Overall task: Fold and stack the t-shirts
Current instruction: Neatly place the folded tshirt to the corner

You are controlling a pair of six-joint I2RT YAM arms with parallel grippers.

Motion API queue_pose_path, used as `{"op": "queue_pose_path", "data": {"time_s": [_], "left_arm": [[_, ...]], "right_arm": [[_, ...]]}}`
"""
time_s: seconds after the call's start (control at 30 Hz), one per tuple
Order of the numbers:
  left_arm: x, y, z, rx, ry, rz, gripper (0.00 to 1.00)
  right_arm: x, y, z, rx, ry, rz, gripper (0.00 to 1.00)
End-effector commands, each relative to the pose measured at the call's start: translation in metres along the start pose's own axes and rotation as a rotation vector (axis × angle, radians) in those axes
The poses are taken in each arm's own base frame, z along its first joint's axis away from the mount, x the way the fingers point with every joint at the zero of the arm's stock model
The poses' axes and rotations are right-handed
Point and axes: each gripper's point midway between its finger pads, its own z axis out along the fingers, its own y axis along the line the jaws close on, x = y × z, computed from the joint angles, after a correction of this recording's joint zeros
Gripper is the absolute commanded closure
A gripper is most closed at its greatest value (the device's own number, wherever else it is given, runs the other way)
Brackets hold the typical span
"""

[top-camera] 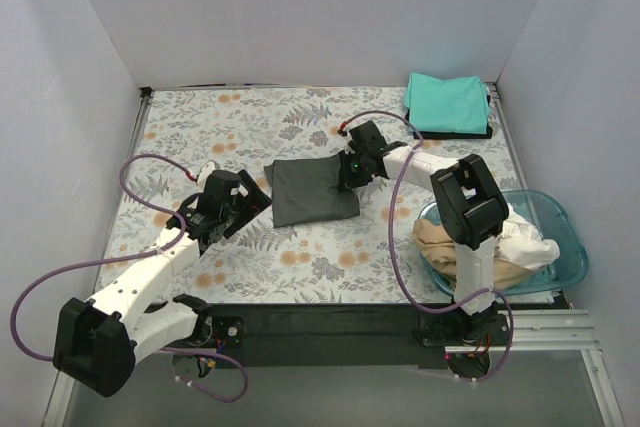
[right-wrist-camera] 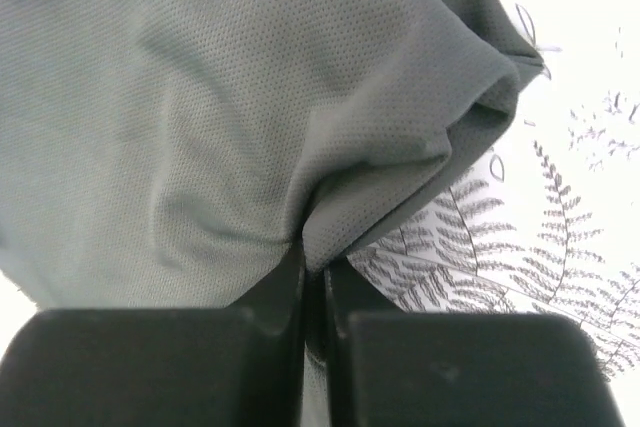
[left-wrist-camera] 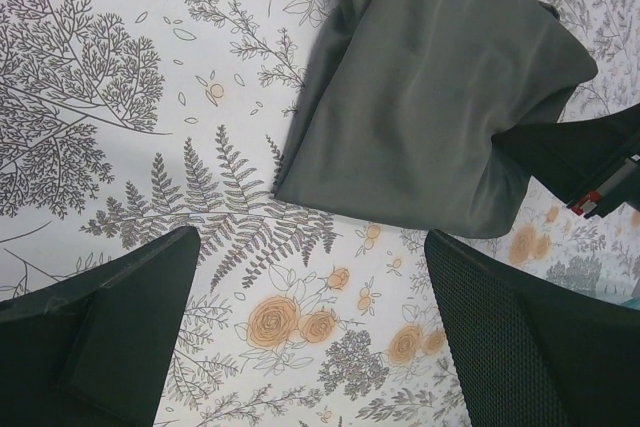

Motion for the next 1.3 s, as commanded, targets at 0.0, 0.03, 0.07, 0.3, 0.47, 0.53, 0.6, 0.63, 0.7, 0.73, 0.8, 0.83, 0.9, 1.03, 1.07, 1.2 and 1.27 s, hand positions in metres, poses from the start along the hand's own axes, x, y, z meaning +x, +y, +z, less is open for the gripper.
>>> {"op": "queue_pose_path", "data": {"time_s": [0.0, 0.03, 0.07, 0.3, 0.47, 0.53, 0.6, 0.63, 0.7, 0.73, 0.8, 0.83, 0.9, 1.03, 1.07, 1.2, 1.27], "left_arm": [[-0.003, 0.003, 0.001, -0.020, -0.020, 0.003, 0.05], [-0.004, 0.005, 0.001, -0.027, -0.026, 0.001, 0.05], [-0.005, 0.005, 0.001, -0.029, -0.028, 0.001, 0.05], [-0.012, 0.014, -0.004, -0.075, -0.068, -0.012, 0.05], [-0.023, 0.019, -0.011, -0.108, -0.120, -0.029, 0.04], [-0.028, 0.021, -0.013, -0.122, -0.146, -0.033, 0.04], [-0.032, 0.024, -0.016, -0.137, -0.163, -0.042, 0.04], [-0.033, 0.023, -0.017, -0.137, -0.170, -0.044, 0.04], [-0.035, 0.024, -0.019, -0.140, -0.176, -0.051, 0.04], [-0.037, 0.025, -0.020, -0.146, -0.187, -0.053, 0.04], [-0.039, 0.026, -0.021, -0.154, -0.197, -0.057, 0.04], [-0.040, 0.028, -0.021, -0.162, -0.207, -0.060, 0.04], [-0.042, 0.029, -0.020, -0.173, -0.214, -0.065, 0.04], [-0.044, 0.032, -0.018, -0.202, -0.223, -0.063, 0.04], [-0.044, 0.034, -0.017, -0.213, -0.226, -0.060, 0.04], [-0.045, 0.036, -0.014, -0.236, -0.230, -0.059, 0.03], [-0.045, 0.035, -0.012, -0.236, -0.225, -0.057, 0.03]], "right_arm": [[0.039, -0.043, 0.015, 0.219, 0.135, -0.061, 0.97], [0.033, -0.048, 0.011, 0.256, 0.124, -0.077, 0.99], [0.030, -0.054, 0.007, 0.288, 0.129, -0.110, 0.99], [-0.050, -0.100, -0.054, 0.658, -0.024, -0.345, 0.99], [-0.101, -0.128, -0.090, 0.792, -0.098, -0.384, 0.99], [-0.112, -0.141, -0.098, 0.846, -0.098, -0.402, 0.99], [-0.132, -0.153, -0.112, 0.895, -0.131, -0.397, 0.99], [-0.138, -0.158, -0.114, 0.910, -0.132, -0.407, 0.99], [-0.157, -0.170, -0.127, 0.933, -0.176, -0.380, 0.99], [-0.162, -0.175, -0.125, 0.935, -0.179, -0.382, 0.99], [-0.180, -0.185, -0.136, 0.956, -0.219, -0.359, 0.99], [-0.182, -0.190, -0.132, 0.962, -0.213, -0.361, 0.99], [-0.200, -0.195, -0.140, 0.973, -0.259, -0.352, 0.99], [-0.222, -0.204, -0.138, 0.984, -0.309, -0.327, 0.99], [-0.225, -0.207, -0.138, 0.987, -0.321, -0.314, 0.99], [-0.242, -0.209, -0.135, 0.983, -0.382, -0.278, 0.99], [-0.250, -0.210, -0.138, 0.991, -0.416, -0.254, 0.99]]}}
